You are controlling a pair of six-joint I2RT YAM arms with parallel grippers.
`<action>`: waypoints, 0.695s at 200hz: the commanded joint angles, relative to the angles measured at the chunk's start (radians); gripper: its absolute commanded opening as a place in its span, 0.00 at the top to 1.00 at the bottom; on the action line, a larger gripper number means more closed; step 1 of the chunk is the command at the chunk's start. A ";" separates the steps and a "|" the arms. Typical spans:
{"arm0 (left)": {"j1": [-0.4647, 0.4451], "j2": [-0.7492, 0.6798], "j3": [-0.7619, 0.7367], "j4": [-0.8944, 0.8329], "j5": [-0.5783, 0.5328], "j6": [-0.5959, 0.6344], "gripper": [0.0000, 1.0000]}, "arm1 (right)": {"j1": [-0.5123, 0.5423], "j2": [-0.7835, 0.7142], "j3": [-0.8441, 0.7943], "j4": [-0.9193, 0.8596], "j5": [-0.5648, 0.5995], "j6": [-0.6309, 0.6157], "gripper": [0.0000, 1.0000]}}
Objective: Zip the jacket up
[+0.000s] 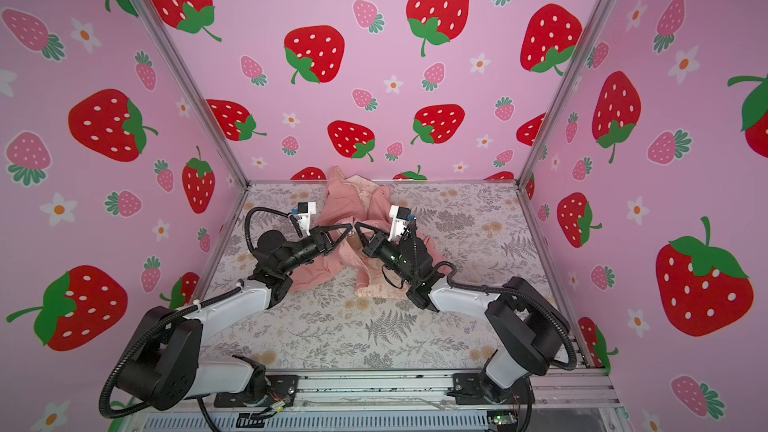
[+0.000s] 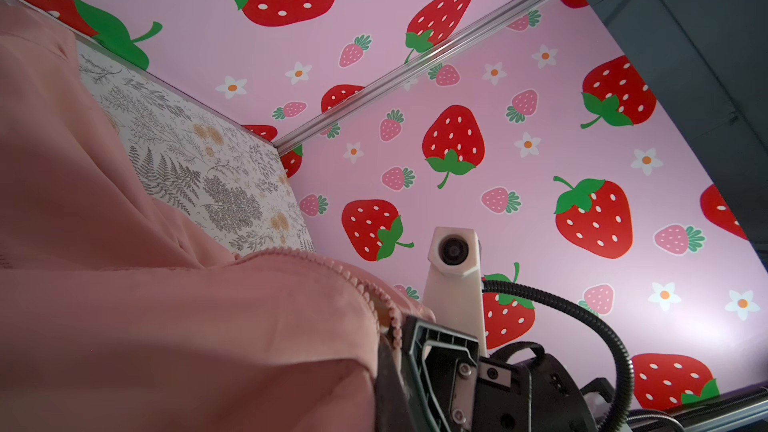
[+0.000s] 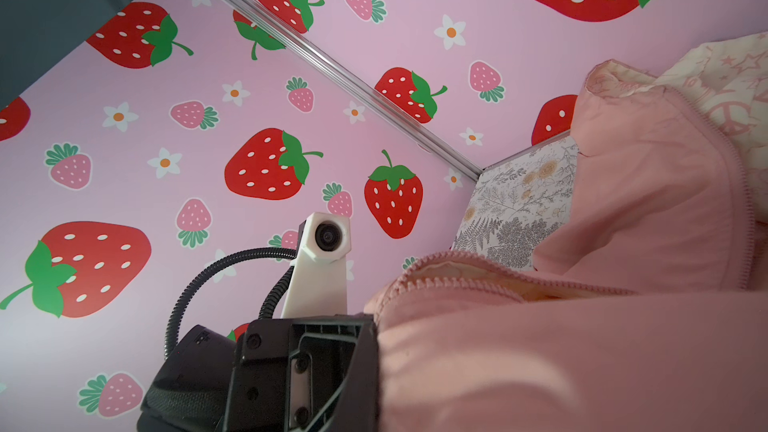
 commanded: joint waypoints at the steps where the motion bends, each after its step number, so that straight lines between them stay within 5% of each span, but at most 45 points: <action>1: -0.001 -0.009 0.028 0.041 0.002 -0.001 1.00 | 0.009 -0.066 0.022 -0.004 0.054 -0.048 1.00; 139: 0.000 -0.016 0.023 0.052 -0.006 -0.011 1.00 | 0.013 -0.052 0.066 -0.114 0.097 -0.099 1.00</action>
